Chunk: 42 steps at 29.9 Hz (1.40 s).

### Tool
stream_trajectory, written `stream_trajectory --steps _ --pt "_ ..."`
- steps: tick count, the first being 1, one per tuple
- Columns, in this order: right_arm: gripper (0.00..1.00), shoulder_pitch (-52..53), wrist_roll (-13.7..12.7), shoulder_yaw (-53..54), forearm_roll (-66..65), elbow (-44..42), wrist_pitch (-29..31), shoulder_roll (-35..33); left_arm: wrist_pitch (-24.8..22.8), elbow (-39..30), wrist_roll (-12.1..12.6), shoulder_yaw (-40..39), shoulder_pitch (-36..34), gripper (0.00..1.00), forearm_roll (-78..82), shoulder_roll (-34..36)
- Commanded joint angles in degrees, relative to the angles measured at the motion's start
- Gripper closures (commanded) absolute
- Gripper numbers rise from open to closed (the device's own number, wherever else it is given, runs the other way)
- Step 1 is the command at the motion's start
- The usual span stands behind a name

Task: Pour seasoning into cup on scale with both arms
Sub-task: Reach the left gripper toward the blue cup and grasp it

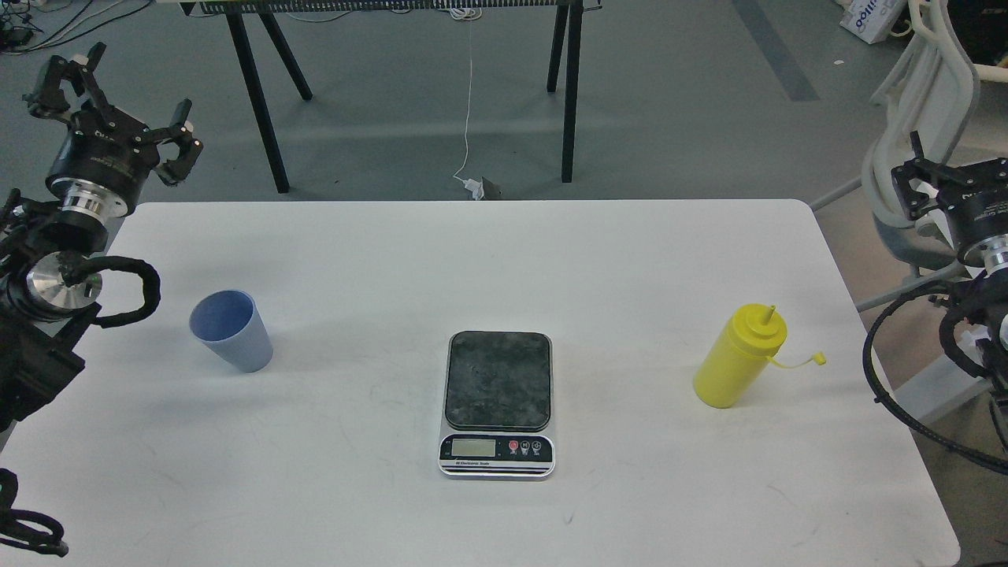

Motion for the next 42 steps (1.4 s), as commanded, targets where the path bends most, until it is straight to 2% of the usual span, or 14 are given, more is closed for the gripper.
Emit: stream_trajectory --steps 1,9,14,19,23,28,33,36,42 --pt "0.00 0.0 0.3 -0.1 -0.2 0.0 0.0 0.1 0.0 -0.1 0.0 -1.9 -0.1 0.01 -0.6 0.1" --pt "0.01 0.0 0.3 -0.1 -0.2 0.8 0.0 -0.5 0.0 -1.3 0.3 -1.2 -0.1 0.00 -0.2 1.9" --pt "0.01 -0.3 0.3 -0.2 -0.2 1.3 0.0 -1.5 0.0 -18.3 0.5 5.4 -0.1 0.01 2.7 13.4" --pt "0.01 -1.6 0.3 0.0 -0.2 2.4 0.0 -1.6 0.0 -22.2 0.0 7.0 -0.7 0.03 22.5 16.8" --pt "0.01 -2.5 0.3 0.0 -0.2 3.3 0.0 -2.4 0.0 -25.2 -1.4 6.3 -0.7 0.10 41.2 19.5" --pt "0.00 -2.5 0.3 -0.1 -0.2 3.3 0.0 -2.6 0.3 -30.3 -1.7 6.5 -0.7 0.10 61.4 23.2" --pt "0.00 -2.7 0.3 -0.1 -0.2 3.4 0.0 -2.7 7.5 -30.3 -5.2 7.3 0.1 0.15 84.6 23.4" --pt "0.01 -2.8 0.3 -0.1 -0.2 3.5 0.0 -3.7 10.6 -30.2 -5.2 7.9 0.6 0.17 97.7 23.0" --pt "0.01 -2.9 0.3 -0.1 -0.2 3.9 0.0 -4.2 22.1 -27.1 -5.2 16.3 1.9 0.20 112.3 23.5"
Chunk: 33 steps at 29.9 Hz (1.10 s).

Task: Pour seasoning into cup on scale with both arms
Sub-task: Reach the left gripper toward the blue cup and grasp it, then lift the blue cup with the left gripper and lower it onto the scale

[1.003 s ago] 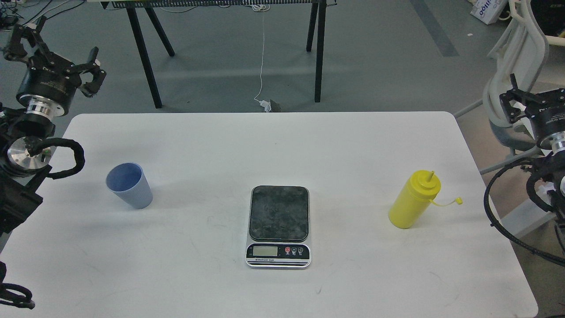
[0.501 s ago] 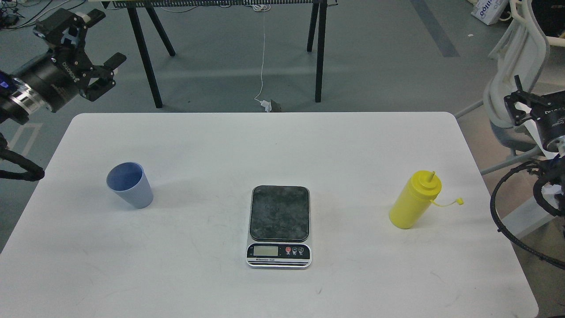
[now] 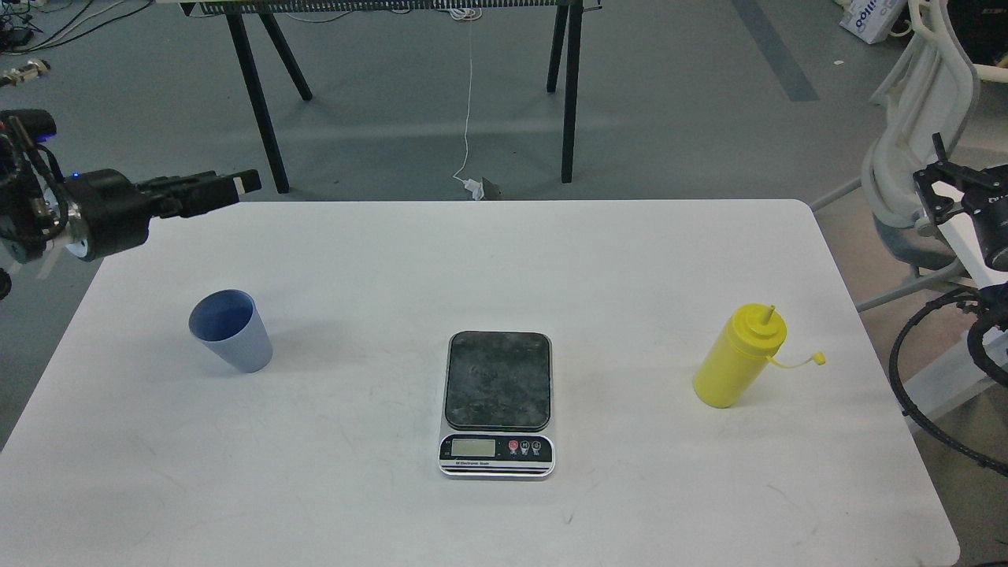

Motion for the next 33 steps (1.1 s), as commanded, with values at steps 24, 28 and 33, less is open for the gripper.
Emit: stream_trajectory --steps 24,28,33 --pt "0.00 -2.0 0.0 0.0 0.0 2.5 0.0 -0.4 14.9 16.0 0.0 20.8 1.6 0.81 5.2 -6.2" --pt "0.00 -2.0 0.0 0.0 0.0 2.5 0.0 -0.5 14.8 16.3 0.0 21.4 1.8 0.94 4.9 -6.3" --pt "0.00 -2.4 0.0 0.0 0.1 2.5 0.0 -0.5 14.9 15.9 0.0 21.3 1.2 0.96 0.7 -6.2"
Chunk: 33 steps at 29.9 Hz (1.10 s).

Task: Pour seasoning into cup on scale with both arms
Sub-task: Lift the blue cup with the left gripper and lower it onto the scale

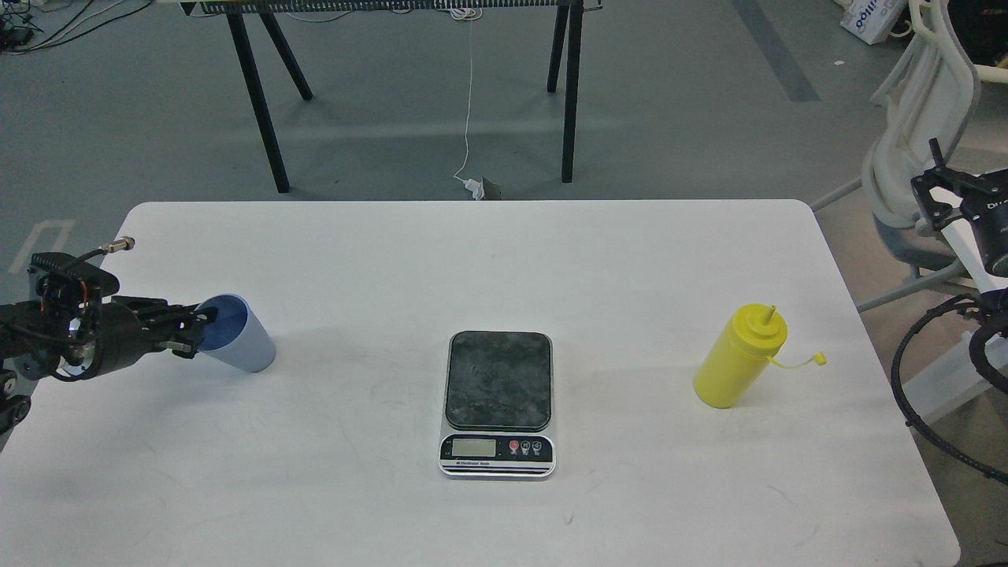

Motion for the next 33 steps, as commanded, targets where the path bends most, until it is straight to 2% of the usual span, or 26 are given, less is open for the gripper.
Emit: stream_trajectory --steps 1,3,6,11,16,21,23,26,33 --pt "0.00 -0.4 0.0 0.1 0.0 0.0 0.0 0.0 -0.1 -1.2 0.0 -0.1 -0.5 0.96 -3.1 0.1" --pt "0.01 -0.4 0.0 0.1 0.1 0.0 0.0 0.0 -0.4 -4.2 0.0 -0.3 -1.9 0.96 -3.7 0.8" --pt "0.00 -0.4 0.0 0.2 0.1 0.1 0.0 -0.1 -1.9 -10.5 0.0 0.0 -7.7 0.96 -3.5 3.7" --pt "0.00 -0.5 0.0 0.1 0.1 0.3 0.0 -1.0 -13.1 -19.9 0.0 -0.1 -19.1 0.96 -2.4 4.0" --pt "0.00 -1.4 0.0 0.2 0.1 0.4 0.0 -2.0 -21.0 -25.2 0.0 -0.1 -26.7 0.96 5.8 -3.8" --pt "0.00 -1.8 0.1 0.4 0.3 0.7 0.0 -3.2 -27.3 -29.4 0.0 -0.1 -27.5 0.96 15.7 -11.1" --pt "0.00 -2.7 0.1 0.8 0.3 1.8 0.0 -3.9 -29.4 -30.3 1.7 -0.1 -27.0 0.96 17.5 -13.6" --pt "0.00 -4.0 0.1 1.2 0.3 3.2 0.0 -4.9 -30.4 -30.3 3.9 1.1 -26.7 0.95 18.0 -16.6" --pt "0.00 -4.4 0.1 1.3 0.3 3.4 0.0 -5.4 -30.4 -29.8 4.6 4.5 -26.7 0.95 17.4 -18.4"
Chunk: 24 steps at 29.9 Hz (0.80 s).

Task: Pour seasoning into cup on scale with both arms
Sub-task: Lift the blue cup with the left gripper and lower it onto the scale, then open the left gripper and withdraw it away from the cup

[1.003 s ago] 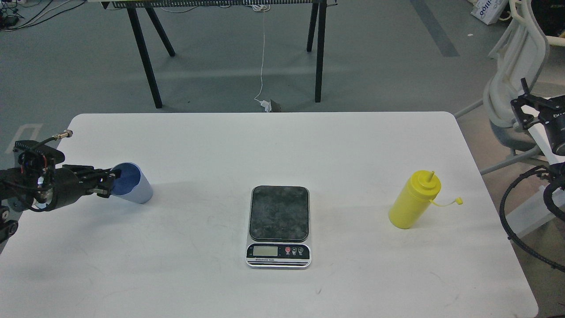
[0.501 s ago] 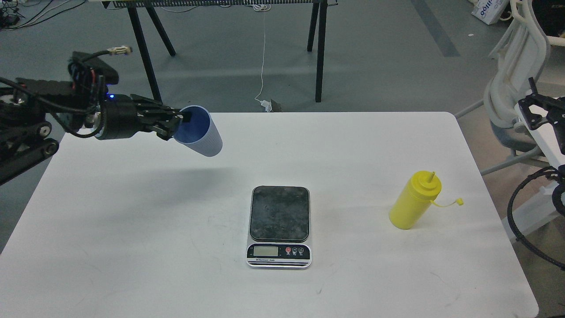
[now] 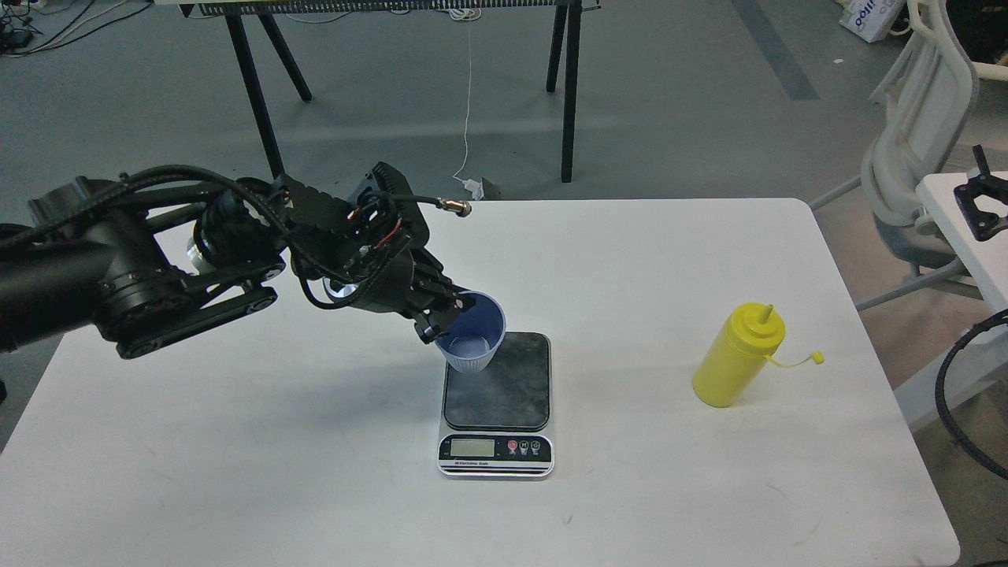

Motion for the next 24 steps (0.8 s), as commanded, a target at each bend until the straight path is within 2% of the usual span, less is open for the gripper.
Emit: stream_trajectory --steps 1,13,16,19,24 --pt "0.00 0.0 0.0 0.1 0.0 0.0 0.0 0.0 0.0 0.6 0.3 0.5 0.1 0.95 -0.7 -1.8" --pt "0.00 0.0 0.1 0.1 0.0 0.0 0.0 0.1 0.1 2.4 0.9 -0.3 3.3 0.90 -1.0 -5.7" --pt "0.01 0.0 0.0 0.0 0.0 0.0 0.0 0.1 0.3 2.7 1.9 -0.5 3.3 0.79 -3.4 -6.3" --pt "0.01 -0.1 0.1 0.0 0.0 0.0 0.0 0.1 0.3 2.7 3.4 -0.5 3.2 0.53 -6.4 -6.3" --pt "0.00 -0.5 0.0 0.1 0.0 0.6 0.0 0.0 0.5 2.8 4.2 -0.5 3.2 0.42 -6.7 -5.9"
